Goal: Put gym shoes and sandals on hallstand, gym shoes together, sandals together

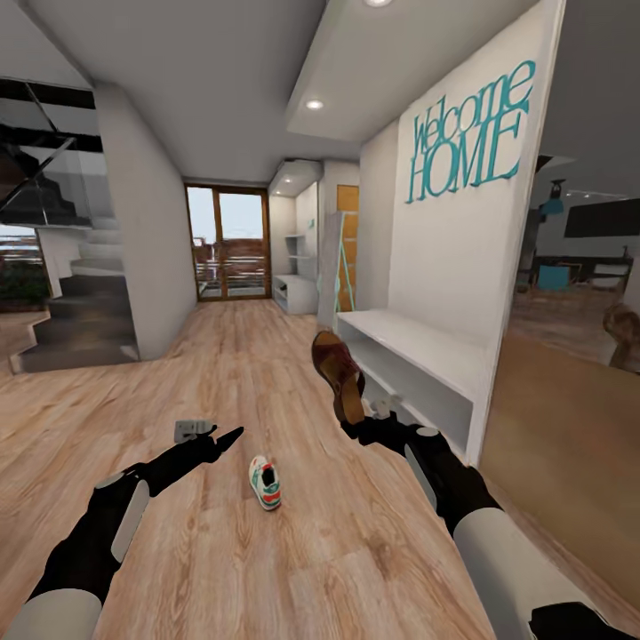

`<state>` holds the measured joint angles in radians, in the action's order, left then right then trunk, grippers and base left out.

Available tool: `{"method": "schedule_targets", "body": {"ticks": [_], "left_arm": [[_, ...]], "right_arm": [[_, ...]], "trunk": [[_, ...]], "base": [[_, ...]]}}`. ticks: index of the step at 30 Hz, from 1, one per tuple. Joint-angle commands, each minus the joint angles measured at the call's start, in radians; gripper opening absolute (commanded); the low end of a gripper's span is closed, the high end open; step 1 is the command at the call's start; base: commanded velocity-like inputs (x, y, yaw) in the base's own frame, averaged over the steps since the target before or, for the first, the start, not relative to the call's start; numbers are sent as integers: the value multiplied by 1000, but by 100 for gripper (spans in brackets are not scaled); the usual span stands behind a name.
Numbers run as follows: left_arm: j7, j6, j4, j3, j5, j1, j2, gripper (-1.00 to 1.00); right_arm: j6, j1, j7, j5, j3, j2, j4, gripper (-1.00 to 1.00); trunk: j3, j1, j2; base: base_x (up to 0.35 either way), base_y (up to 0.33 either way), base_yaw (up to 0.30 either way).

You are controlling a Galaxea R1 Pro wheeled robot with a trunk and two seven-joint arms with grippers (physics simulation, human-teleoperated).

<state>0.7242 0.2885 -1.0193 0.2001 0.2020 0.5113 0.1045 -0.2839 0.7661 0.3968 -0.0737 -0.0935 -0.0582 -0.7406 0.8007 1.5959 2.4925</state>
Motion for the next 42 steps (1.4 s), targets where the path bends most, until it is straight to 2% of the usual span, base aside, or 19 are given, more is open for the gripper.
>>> {"method": "schedule_targets", "body": {"ticks": [1, 17, 34, 42], "left_arm": [[3, 10, 0, 1, 8, 1, 0, 100], [3, 10, 0, 1, 9, 1, 0, 100], [3, 10, 0, 1, 9, 1, 0, 100], [3, 9, 1, 1, 10, 1, 0, 100]], "right_arm": [[-4, 0, 5, -6, 1, 0, -2, -100], [-4, 0, 5, -3, 2, 0, -3, -100], [-4, 1, 5, -3, 2, 0, -3, -100], [-4, 0, 5, -3, 2, 0, -3, -100]], "trunk": [[1, 0, 0], [2, 0, 0], [11, 0, 0], [16, 0, 0]], "base": [[310, -227, 289], [308, -232, 82], [279, -242, 275], [158, -117, 282]]}}
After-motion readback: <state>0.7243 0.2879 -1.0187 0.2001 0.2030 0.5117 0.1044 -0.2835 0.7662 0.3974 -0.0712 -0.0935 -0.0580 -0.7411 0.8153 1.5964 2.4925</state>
